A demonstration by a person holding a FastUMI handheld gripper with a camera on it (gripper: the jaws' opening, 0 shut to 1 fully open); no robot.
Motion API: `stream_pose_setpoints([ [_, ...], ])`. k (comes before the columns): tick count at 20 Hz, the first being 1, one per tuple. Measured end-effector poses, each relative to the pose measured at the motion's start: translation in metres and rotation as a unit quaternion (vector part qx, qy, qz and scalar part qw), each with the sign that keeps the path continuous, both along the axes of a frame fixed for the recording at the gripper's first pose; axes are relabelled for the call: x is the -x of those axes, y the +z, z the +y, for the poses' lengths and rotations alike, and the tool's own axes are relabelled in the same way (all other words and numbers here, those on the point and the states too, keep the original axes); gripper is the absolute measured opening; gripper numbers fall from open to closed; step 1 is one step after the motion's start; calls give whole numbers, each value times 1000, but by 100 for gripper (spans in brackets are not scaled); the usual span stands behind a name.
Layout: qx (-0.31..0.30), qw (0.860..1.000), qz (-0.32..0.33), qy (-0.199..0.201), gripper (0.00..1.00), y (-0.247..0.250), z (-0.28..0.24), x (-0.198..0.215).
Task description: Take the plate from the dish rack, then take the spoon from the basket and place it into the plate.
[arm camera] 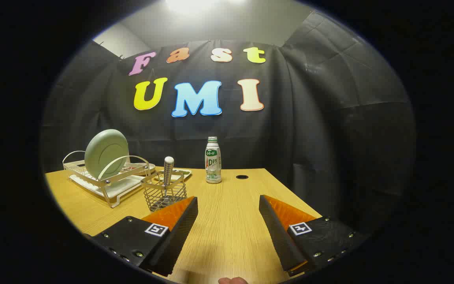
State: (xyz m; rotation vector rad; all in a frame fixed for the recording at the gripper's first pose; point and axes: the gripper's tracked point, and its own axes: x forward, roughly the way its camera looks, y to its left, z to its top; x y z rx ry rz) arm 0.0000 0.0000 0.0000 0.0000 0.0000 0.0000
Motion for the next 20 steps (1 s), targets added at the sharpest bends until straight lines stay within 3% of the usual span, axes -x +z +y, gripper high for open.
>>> stream_pose_setpoints([
  [10, -9, 999, -13, -31, 96, 20, -17, -84],
  [20, 17, 999, -26, -39, 96, 148, -13, -54],
])
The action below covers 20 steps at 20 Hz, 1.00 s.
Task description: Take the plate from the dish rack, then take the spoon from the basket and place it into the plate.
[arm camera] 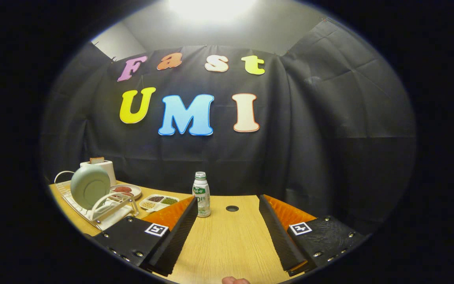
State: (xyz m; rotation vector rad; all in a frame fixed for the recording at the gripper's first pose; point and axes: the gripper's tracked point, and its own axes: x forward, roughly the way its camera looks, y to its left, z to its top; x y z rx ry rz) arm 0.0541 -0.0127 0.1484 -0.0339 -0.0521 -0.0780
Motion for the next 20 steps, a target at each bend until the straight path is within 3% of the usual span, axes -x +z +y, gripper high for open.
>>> stream_pose_setpoints([
  [7, -16, 1000, -4, -7, 96, 84, 49, 13],
  [12, -26, 999, -7, 37, 96, 121, 114, 5],
  [16, -25, 998, 2, 54, 96, 130, 151, -5],
  [20, -18, 995, 65, 67, 96, 114, 187, -18],
])
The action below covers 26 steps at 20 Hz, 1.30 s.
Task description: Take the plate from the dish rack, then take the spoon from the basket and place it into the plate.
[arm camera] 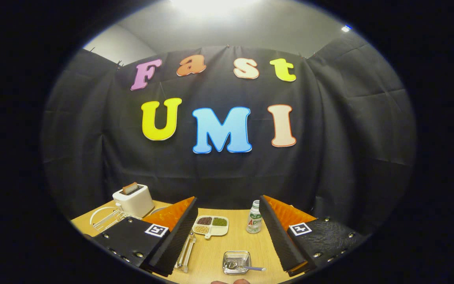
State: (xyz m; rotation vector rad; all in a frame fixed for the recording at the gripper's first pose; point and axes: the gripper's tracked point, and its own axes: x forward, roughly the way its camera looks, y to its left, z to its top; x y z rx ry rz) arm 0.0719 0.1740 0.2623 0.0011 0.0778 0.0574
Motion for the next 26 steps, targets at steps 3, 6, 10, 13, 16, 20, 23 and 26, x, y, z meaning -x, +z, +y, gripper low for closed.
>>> stream_pose_setpoints([
  [3, -13, 998, 57, 21, 96, -16, 27, -10],
  [6, -28, 991, 123, 34, 96, -35, 53, -19],
  [10, -28, 970, 234, 58, 96, -73, 86, -28],
  [13, -33, 963, 263, 56, 96, -76, 99, -31],
  [16, -37, 956, 286, 56, 96, -86, 115, -34],
  [20, -23, 941, 334, 42, 98, -102, 129, -37],
  [23, -18, 929, 368, 37, 98, -109, 147, -40],
  [26, -10, 923, 385, 27, 98, -115, 163, -47],
])
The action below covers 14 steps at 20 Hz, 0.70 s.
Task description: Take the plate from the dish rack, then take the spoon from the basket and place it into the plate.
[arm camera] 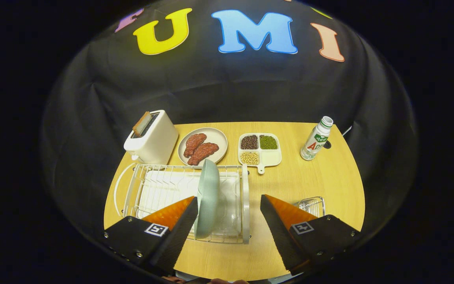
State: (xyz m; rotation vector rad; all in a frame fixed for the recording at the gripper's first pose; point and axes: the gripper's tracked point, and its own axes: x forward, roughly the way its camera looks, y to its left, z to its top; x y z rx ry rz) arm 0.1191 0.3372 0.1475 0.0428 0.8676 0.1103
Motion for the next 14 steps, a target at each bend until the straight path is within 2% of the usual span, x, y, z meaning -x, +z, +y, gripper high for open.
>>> stream_pose_setpoints([
  [4, 27, 998, 24, -42, 98, -14, 11, -14],
  [8, 53, 995, 60, -62, 97, -36, 18, -25],
  [10, 76, 990, 68, -93, 93, -45, 11, -31],
  [13, 89, 986, 91, -112, 86, -62, 13, -34],
  [14, 95, 983, 100, -118, 74, -67, 16, -31],
])
